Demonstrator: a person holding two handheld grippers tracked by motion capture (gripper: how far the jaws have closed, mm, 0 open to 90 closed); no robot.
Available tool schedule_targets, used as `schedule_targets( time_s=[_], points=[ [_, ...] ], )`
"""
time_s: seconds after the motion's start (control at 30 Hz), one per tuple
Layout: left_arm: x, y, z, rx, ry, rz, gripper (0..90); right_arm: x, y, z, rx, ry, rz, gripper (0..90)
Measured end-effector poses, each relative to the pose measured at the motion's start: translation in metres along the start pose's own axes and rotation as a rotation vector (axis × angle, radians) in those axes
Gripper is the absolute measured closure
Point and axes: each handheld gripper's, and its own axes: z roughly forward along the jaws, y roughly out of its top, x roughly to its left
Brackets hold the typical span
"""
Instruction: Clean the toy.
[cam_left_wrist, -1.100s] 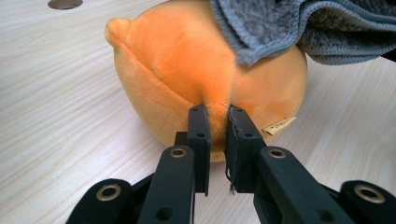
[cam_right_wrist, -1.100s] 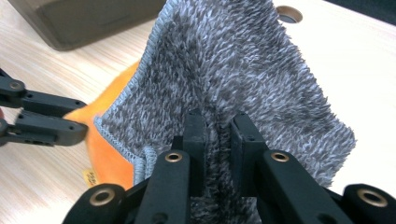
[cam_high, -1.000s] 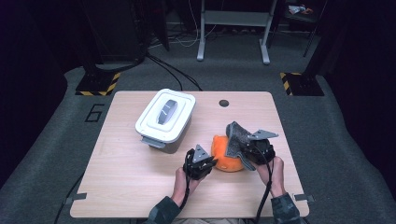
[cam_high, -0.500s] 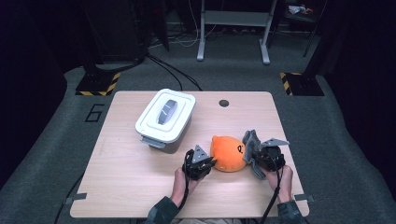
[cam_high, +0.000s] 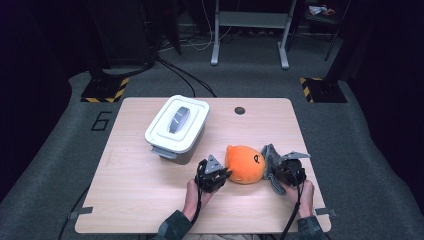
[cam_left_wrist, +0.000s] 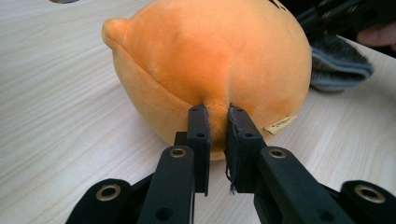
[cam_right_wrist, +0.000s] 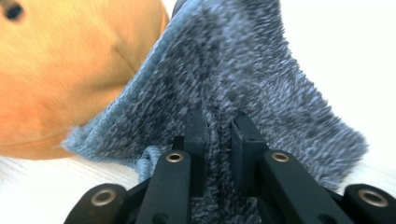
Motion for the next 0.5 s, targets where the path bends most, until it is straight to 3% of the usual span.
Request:
schedule_targets(
  time_s=[0.1,0.27,0.4,0.5],
  points=[
    [-0.001,0.0,0.0,0.001,0.002,0.009,80.8,0.002,0.01,-0.024,-0.071,-0.031,-0.027,78.8],
    [0.001,-0.001,-0.001,0.003,-0.005,0.013,80.4,0.016,0.024,-0.048,-0.15,-0.02,-0.081,78.7],
    [0.001,-0.002,-0.001,-0.007,-0.003,0.007,80.2,0.027,0.032,-0.051,-0.164,0.023,-0.109,78.6],
    [0.003,-0.002,-0.001,-0.015,-0.004,0.008,78.5,0.036,0.038,-0.038,-0.128,0.043,-0.14,78.6]
  ],
)
